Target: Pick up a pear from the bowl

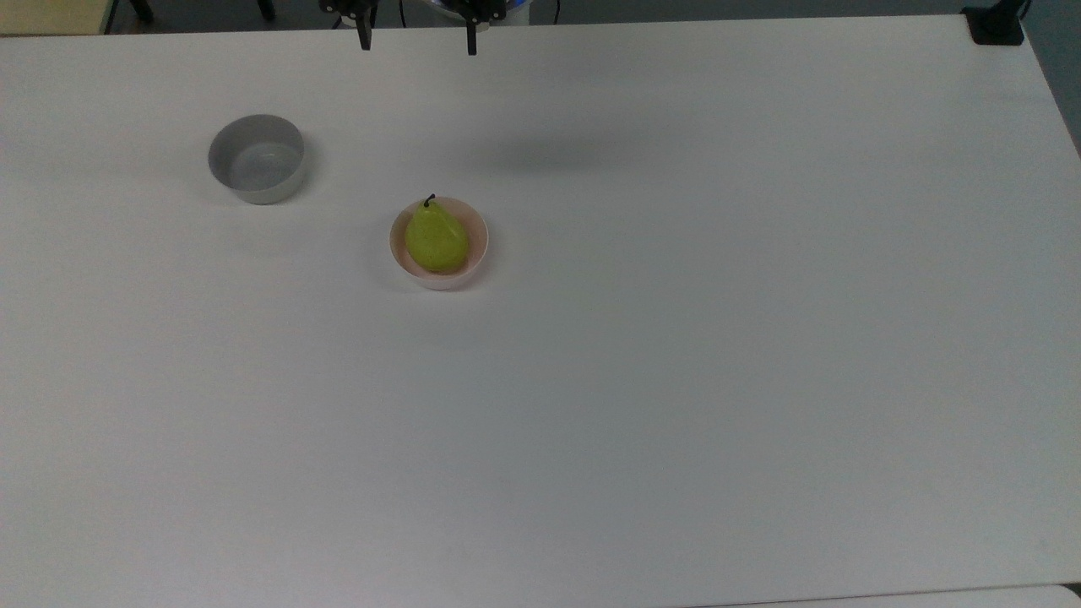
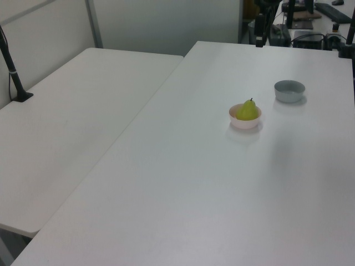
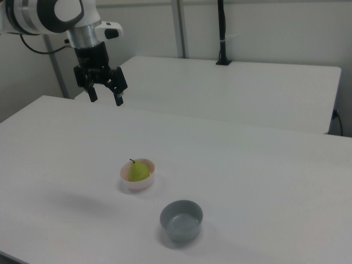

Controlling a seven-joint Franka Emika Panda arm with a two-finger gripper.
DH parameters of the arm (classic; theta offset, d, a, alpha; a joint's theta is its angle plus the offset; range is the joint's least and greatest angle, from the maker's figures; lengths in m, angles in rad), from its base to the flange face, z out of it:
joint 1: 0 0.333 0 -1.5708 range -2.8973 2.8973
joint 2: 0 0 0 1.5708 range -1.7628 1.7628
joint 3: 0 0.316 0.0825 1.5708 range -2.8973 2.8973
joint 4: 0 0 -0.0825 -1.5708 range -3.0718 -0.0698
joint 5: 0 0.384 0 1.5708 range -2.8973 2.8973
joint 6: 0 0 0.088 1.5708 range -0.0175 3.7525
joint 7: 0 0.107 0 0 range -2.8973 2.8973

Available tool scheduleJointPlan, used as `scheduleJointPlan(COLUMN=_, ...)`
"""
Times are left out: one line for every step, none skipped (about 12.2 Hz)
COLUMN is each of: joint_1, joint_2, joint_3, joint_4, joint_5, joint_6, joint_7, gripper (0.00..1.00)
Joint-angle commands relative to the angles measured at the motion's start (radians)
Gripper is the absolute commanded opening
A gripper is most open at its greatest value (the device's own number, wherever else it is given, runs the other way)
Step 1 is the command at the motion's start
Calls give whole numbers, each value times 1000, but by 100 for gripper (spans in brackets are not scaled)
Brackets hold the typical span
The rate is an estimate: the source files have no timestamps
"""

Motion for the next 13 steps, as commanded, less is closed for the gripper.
scheduleJointPlan(joint_1=12, joint_2=-20, joint_3=-11, joint_4=-15, joint_5=-12, joint_6=-18, joint_7=-12, gripper=100)
scheduleJointPlan(joint_1=9, joint_2=-18, joint_3=-10, joint_4=-15, joint_5=-12, joint_6=-15, joint_7=-10, gripper=100)
scheduleJointPlan(joint_1=9, joint_2=-18, joint_3=-10, joint_4=-17, joint_5=-12, joint_6=-13, joint_7=-12, gripper=100)
scheduleJointPlan(joint_1=9, joint_2=-18, joint_3=-10, joint_4=-20, joint_5=-12, joint_6=-12, joint_7=-12, gripper=100)
scheduleJointPlan(joint_1=9, joint_2=-15, joint_3=-10, joint_4=-20, joint_5=-12, joint_6=-10, joint_7=-12, gripper=100)
scheduleJointPlan(joint_1=7, joint_2=-11, joint_3=-10, joint_4=-21, joint_5=-11, joint_6=-7, joint_7=-12, gripper=100)
scheduleJointPlan(joint_1=7, joint_2=-8, joint_3=-11, joint_4=-24, joint_5=-11, joint_6=-1, joint_7=-12, gripper=100)
scheduleJointPlan(joint_1=6, joint_2=-8, joint_3=-14, joint_4=-36, joint_5=-9, joint_6=17, joint_7=-16, gripper=100)
scheduleJointPlan(joint_1=4, joint_2=-8, joint_3=-16, joint_4=-49, joint_5=-9, joint_6=38, joint_7=-19, gripper=100)
scheduleJointPlan(joint_1=3, joint_2=-6, joint_3=-16, joint_4=-64, joint_5=-9, joint_6=63, joint_7=-36, gripper=100)
scheduleJointPlan(joint_1=-3, joint_2=-1, joint_3=-18, joint_4=-81, joint_5=-9, joint_6=83, joint_7=-74, gripper=100)
scheduleJointPlan(joint_1=-14, joint_2=14, joint_3=-18, joint_4=-84, joint_5=-9, joint_6=91, joint_7=-111, gripper=100)
scheduleJointPlan(joint_1=-17, joint_2=34, joint_3=-18, joint_4=-83, joint_5=-9, joint_6=92, joint_7=-127, gripper=100)
